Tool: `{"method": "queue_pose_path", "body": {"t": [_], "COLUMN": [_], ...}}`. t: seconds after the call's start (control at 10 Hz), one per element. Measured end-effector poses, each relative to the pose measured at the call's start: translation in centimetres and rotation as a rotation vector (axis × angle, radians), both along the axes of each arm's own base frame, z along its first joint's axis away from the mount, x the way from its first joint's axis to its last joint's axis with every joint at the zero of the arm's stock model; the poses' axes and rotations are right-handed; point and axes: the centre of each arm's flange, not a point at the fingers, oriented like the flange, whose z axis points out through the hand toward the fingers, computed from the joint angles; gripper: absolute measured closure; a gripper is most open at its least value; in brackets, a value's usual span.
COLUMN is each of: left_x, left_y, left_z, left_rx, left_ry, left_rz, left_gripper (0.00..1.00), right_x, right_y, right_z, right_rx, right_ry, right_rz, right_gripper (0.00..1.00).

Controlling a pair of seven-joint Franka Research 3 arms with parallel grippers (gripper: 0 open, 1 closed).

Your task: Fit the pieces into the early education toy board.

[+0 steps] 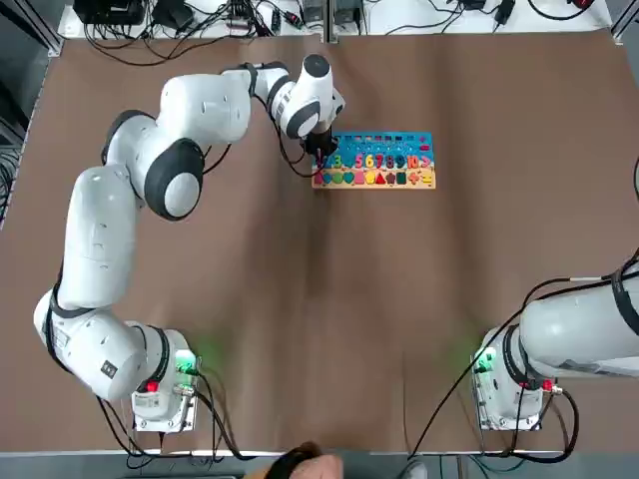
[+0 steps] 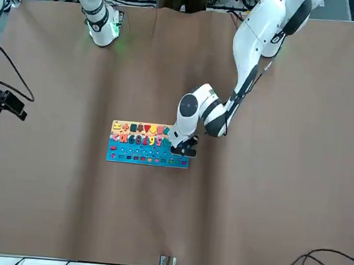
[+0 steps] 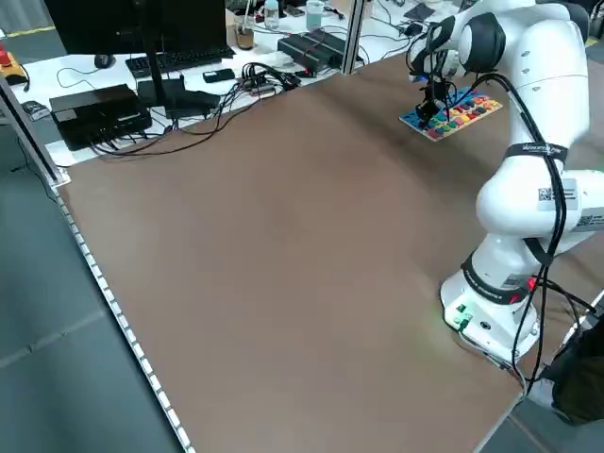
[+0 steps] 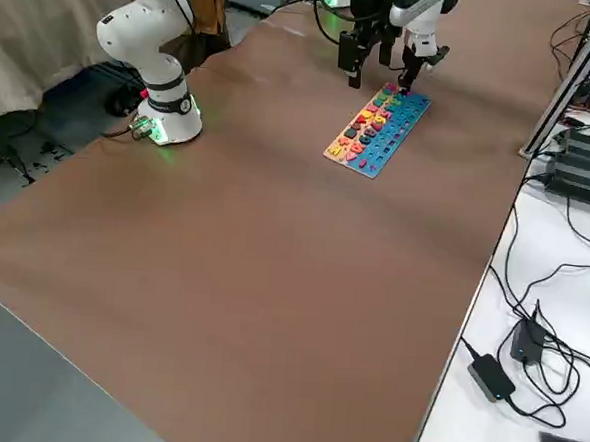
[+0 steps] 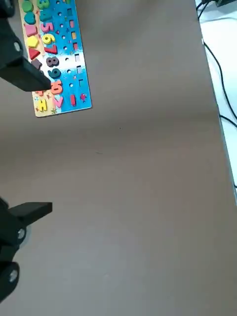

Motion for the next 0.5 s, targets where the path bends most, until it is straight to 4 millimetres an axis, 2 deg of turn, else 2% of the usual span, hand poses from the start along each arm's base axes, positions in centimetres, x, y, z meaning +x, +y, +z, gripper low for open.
{"method": "queue_pose_path", "body": {"t": [0.5], "left_x": [-0.18], "left_y": [-0.12], "left_z": [0.00], "left_rx": [0.007], "left_ry": [0.005], "left_rz": [-0.003], "left_gripper": [0.87], "right_x": [0.12], "right_y": [0.00], "right_z": [-0.27], "right_rx": [0.000], "right_ry": [0.004], "right_rz": [0.001], "right_gripper": [0.01]}}
